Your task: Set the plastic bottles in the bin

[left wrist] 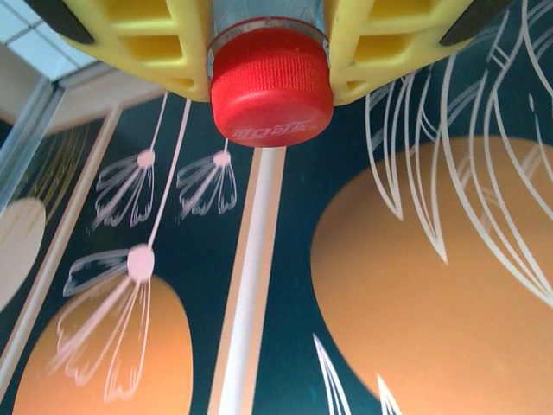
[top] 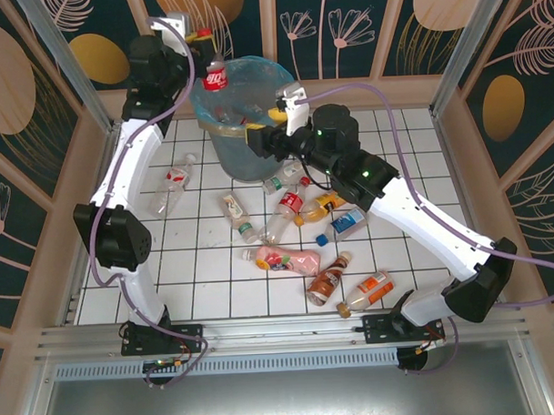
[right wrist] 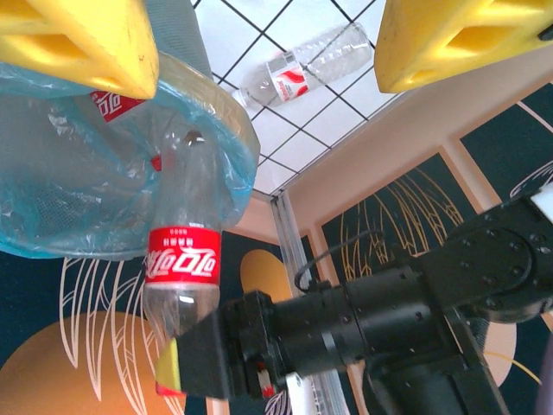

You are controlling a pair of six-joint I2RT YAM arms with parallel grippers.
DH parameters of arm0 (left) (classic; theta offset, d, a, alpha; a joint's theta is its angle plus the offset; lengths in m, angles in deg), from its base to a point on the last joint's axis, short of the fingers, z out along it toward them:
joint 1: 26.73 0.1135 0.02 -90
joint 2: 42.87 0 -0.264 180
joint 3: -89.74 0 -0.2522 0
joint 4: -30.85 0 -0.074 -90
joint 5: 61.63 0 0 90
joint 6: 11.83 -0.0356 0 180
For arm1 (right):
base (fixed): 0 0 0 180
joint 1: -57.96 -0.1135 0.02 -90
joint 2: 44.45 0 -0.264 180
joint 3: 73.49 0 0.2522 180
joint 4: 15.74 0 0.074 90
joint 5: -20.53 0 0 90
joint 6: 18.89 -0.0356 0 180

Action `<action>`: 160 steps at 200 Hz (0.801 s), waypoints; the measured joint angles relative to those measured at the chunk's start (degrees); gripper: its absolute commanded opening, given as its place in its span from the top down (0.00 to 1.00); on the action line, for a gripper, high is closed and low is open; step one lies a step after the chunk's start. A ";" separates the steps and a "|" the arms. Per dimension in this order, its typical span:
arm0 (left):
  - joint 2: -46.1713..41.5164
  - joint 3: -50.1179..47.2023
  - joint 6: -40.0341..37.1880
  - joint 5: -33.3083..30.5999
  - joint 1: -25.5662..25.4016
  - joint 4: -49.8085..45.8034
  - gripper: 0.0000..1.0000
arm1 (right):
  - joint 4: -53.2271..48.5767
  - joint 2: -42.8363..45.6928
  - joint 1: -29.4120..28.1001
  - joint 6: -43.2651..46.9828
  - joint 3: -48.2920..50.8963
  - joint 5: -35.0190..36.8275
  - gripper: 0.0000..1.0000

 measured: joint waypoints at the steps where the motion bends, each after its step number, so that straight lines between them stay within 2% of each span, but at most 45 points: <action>1: 0.00 -0.15 -0.04 0.09 0.00 0.02 1.00 | 0.00 -0.02 0.00 0.00 0.00 -0.02 0.33; 94: 0.28 -13.20 -3.37 3.91 -0.37 10.29 0.98 | -0.37 -1.75 0.04 0.04 1.90 -1.01 0.32; 110: 0.50 -14.23 -3.34 3.96 -0.37 11.67 0.88 | -0.37 -1.79 0.04 0.04 1.92 -1.01 0.32; 128: 0.57 -14.78 -3.32 4.11 -0.37 12.59 0.66 | -0.39 -1.79 0.04 0.09 1.92 -0.98 0.32; 160: 0.57 -14.82 -2.56 4.98 -0.37 14.62 0.44 | -0.39 -1.79 0.04 0.90 1.95 -0.92 0.31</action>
